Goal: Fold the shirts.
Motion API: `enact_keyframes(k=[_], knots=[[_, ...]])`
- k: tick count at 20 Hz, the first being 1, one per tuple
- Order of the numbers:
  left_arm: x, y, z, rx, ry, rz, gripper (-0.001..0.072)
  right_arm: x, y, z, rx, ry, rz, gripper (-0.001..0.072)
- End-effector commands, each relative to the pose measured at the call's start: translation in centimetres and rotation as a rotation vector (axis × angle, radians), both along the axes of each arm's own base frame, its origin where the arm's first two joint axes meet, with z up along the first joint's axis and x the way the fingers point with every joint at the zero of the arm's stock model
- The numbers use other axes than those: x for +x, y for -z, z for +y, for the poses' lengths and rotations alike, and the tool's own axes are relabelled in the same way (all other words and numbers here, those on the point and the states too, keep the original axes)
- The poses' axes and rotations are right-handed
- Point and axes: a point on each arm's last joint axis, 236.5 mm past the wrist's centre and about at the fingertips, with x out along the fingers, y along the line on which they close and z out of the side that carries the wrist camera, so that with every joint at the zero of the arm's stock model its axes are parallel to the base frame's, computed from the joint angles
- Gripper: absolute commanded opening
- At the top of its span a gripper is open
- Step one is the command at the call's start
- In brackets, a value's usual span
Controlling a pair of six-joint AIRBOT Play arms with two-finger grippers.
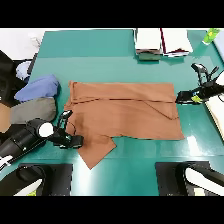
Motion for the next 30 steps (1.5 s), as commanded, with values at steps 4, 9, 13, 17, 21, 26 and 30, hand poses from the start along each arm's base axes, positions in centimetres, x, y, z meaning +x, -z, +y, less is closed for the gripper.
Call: enact_keyframes(k=[4, 9, 13, 17, 21, 26, 30], knots=[[2.9, -0.8, -1.4, -0.055, -0.035, -0.116, 0.0027, -2.0, 0.4, 0.1, 0.005, -0.038, 0.081, 0.0467], [3.8, -3.1, -1.7, -0.059, 0.053, -0.177, 0.0027, -10.3, 5.2, -3.1, 0.07, 0.112, 0.307, 0.0626], [3.9, -3.2, -1.7, -0.061, 0.065, -0.184, 0.0027, -16.1, 9.7, -2.8, 0.191, 0.255, 0.472, 0.0619], [3.8, -3.1, -1.7, -0.059, 0.068, -0.178, 0.0027, -16.3, 11.4, -0.1, 0.278, 0.239, 0.501, 0.0566], [3.5, -3.1, -1.6, -0.055, 0.071, -0.169, 0.0027, -14.1, 11.1, 0.4, 0.211, 0.163, 0.402, 0.031], [1.9, -3.0, -1.0, -0.03, 0.135, -0.114, 0.0026, -13.7, 9.8, 0.5, 0.14, 0.091, 0.341, 0.0014], [0.7, -4.5, 0.4, 0.019, 0.19, -0.105, 0.0025, -16.7, 8.1, -1.4, 0.004, 0.023, 0.398, 0.0012]])
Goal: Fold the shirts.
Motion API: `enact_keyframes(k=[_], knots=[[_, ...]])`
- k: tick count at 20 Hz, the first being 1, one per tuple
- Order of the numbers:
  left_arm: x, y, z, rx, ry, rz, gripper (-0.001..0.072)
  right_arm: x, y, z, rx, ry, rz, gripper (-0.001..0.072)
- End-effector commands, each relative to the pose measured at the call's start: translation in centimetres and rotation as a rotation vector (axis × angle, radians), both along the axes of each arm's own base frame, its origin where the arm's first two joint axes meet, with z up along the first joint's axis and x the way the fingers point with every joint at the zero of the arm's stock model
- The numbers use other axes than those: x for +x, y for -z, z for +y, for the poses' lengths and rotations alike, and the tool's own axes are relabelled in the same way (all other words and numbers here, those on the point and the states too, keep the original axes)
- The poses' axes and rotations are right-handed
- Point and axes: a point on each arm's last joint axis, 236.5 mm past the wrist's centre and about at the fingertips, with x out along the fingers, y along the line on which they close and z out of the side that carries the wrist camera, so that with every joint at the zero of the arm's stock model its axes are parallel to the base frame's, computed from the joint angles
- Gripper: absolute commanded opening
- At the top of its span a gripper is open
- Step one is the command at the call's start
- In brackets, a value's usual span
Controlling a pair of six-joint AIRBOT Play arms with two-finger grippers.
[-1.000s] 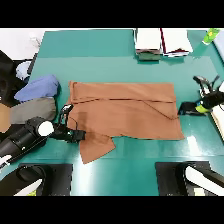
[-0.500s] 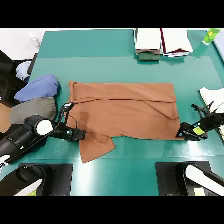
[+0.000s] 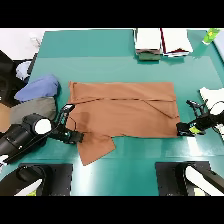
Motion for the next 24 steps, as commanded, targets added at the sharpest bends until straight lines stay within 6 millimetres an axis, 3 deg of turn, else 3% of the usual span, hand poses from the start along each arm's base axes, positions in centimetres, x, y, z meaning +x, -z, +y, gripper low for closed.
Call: enact_keyframes(k=[1, 5, 6, 8, 10, 12, 17, 21, 24], knots=[[-1.8, -1.3, 1.2, 0.044, 0.044, 0.01, 0.0025, -2.2, -1.8, -1.4, -0.091, -0.059, 0.024, 0.0013], [-5.9, -3.8, 0.6, 0.016, 0.067, 0.053, 0.0025, -2.7, -4.3, -1.5, -0.127, -0.058, -0.065, 0.0013], [-6.1, -4.5, 0.4, 0.002, 0.063, 0.051, 0.0026, -2.8, -4.9, -1.8, -0.146, -0.059, -0.088, 0.0012], [-4.5, -6.4, 0.1, -0.012, 0.063, -0.022, 0.0026, -1.8, -6.3, -2.0, -0.165, -0.043, -0.147, 0.0012], [-1.1, -8.7, -0.3, -0.022, 0.063, -0.161, 0.0025, 0.1, -7.9, -2.5, -0.179, -0.037, -0.194, 0.0012], [2.6, -9.9, 0.8, 0.041, 0.048, -0.258, 0.0025, 2.6, -8.8, -3.1, -0.181, -0.034, -0.216, 0.0012], [14.0, -10.5, 3.8, 0.078, -0.088, -0.408, 0.0027, 10.8, -9.4, -2.4, -0.159, -0.08, -0.282, 0.0012], [20.4, -8.7, 4.8, 0.116, -0.062, -0.407, 0.0027, 17.7, -8.6, -0.9, -0.149, -0.111, -0.293, 0.0012], [24.0, -6.1, 3.8, 0.127, -0.021, -0.398, 0.0027, 21.9, -7.7, 0.1, -0.143, -0.127, -0.294, 0.0012]])
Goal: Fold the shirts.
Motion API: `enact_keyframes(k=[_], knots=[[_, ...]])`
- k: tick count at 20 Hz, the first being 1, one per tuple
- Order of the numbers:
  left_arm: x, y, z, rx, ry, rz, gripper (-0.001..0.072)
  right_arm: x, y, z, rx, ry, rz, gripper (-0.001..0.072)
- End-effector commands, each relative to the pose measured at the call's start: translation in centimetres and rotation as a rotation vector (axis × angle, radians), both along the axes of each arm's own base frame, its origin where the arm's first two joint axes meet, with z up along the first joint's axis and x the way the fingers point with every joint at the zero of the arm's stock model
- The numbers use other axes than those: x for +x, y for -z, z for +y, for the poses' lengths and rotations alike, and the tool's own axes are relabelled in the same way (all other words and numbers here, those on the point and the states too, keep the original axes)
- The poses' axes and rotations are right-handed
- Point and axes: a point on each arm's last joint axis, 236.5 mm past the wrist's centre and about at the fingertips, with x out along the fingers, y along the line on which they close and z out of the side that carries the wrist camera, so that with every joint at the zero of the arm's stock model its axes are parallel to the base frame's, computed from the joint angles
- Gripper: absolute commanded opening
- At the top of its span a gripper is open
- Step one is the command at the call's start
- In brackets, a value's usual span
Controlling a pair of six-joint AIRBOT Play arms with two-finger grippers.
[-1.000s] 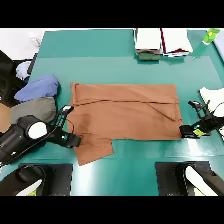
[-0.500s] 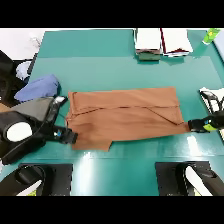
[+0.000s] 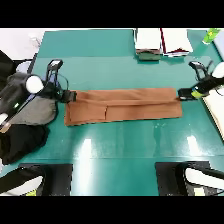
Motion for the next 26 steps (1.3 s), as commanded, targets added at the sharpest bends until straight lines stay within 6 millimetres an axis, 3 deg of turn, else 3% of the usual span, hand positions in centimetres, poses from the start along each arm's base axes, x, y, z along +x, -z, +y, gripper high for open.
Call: enact_keyframes(k=[1, 5, 9, 10, 11, 12, 13, 16, 17, 19, 23, 26], knots=[[5.2, 2.7, -0.4, 0.021, 0.034, -0.027, 0.0027, 5.3, 1.2, 1.3, 0.007, -0.006, -0.011, 0.0012], [8.2, 4.7, -0.9, 0.02, 0.025, -0.056, 0.0027, 8.2, 1.7, 1.6, 0.031, -0.002, -0.009, 0.0013], [9.0, 3.9, -1.1, 0.015, 0.024, -0.083, 0.0029, 9.7, 1.2, 1.6, 0.123, 0.047, -0.044, 0.0017], [9.0, 3.4, -1.1, 0.018, 0.027, -0.08, 0.0091, 10.0, 0.7, 1.7, 0.157, 0.036, -0.059, 0.0034], [9.1, 2.5, -1.1, 0.018, 0.03, -0.083, 0.0337, 10.3, 0.0, 1.6, 0.192, 0.033, -0.079, 0.0244], [9.2, 1.3, -1.2, 0.016, 0.032, -0.088, 0.0465, 10.3, -0.7, 1.1, 0.214, 0.049, -0.081, 0.045], [9.2, 0.2, -1.3, 0.015, 0.037, -0.085, 0.0465, 9.9, -1.2, 0.5, 0.225, 0.051, -0.073, 0.0531], [8.7, -2.1, -2.1, -0.014, 0.05, -0.058, 0.0464, 7.0, -0.4, -2.0, 0.226, 0.076, -0.002, 0.0585], [8.5, -2.2, -2.8, -0.045, 0.049, -0.05, 0.0423, 5.7, 0.8, -2.6, 0.235, 0.102, 0.034, 0.06], [8.2, -2.3, -3.8, -0.092, 0.051, -0.038, 0.0046, 3.5, 3.6, -3.1, 0.259, 0.144, 0.111, 0.0633], [8.2, -2.8, -5.5, -0.178, 0.049, -0.03, 0.0027, 1.6, 8.4, -2.1, 0.282, 0.168, 0.197, 0.0631], [7.8, -2.4, -6.6, -0.186, 0.068, -0.017, 0.0027, 2.7, 9.1, -0.7, 0.266, 0.135, 0.167, 0.062]])
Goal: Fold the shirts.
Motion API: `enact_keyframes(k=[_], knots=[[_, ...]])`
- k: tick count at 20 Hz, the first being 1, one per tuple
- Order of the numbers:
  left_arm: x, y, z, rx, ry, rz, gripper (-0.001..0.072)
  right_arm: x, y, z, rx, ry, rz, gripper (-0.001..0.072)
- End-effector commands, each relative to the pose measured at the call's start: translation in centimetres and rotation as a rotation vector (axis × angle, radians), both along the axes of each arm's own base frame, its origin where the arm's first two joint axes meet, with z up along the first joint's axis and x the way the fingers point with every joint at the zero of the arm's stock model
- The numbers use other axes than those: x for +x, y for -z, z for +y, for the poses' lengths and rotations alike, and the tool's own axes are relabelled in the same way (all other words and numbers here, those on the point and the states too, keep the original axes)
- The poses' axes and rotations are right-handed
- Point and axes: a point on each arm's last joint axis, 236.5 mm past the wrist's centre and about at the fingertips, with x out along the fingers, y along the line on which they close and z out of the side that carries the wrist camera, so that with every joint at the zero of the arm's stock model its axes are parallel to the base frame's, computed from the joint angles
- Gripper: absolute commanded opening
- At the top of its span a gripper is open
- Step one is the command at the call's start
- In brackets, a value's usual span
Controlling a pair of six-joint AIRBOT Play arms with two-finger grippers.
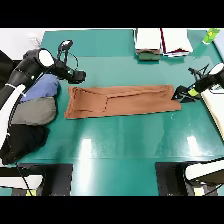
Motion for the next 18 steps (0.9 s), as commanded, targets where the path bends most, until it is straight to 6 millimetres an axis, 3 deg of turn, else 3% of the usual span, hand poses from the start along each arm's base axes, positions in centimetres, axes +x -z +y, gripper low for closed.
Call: enact_keyframes(k=[1, 2, 3, 6, 7, 9, 12, 14, 18], knots=[[-0.5, 0.0, -1.9, -0.036, 0.025, 0.01, 0.0027, 0.6, 1.2, 1.6, -0.009, -0.029, -0.018, 0.0574], [-0.6, 0.1, -2.7, -0.038, 0.038, 0.004, 0.0027, 0.7, 1.2, 2.0, -0.01, -0.038, -0.023, 0.0568], [-0.7, 0.4, -3.6, -0.039, 0.054, 0.001, 0.0027, 0.9, 1.3, 2.5, -0.013, -0.049, -0.029, 0.0498], [-1.8, 2.3, -7.1, -0.032, 0.118, 0.027, 0.0026, 1.3, 1.2, 3.3, -0.018, -0.079, -0.046, 0.005], [-2.3, 3.2, -8.3, -0.031, 0.141, 0.039, 0.0027, 1.3, 1.1, 3.5, -0.019, -0.086, -0.049, 0.0017], [-2.9, 5.1, -11.5, -0.048, 0.179, 0.045, 0.0027, 1.4, -0.2, 3.8, -0.024, -0.093, -0.075, 0.0016], [-3.5, 7.0, -15.7, -0.123, 0.192, 0.059, 0.0026, 1.8, -4.0, 4.4, -0.043, -0.11, -0.168, 0.0015], [-4.0, 8.1, -17.2, -0.128, 0.21, 0.073, 0.0026, 1.7, -7.1, 5.1, -0.055, -0.127, -0.235, 0.0015], [-4.7, 9.3, -19.5, -0.151, 0.235, 0.106, 0.0026, -0.5, -12.8, 7.8, -0.055, -0.176, -0.312, 0.0015]])
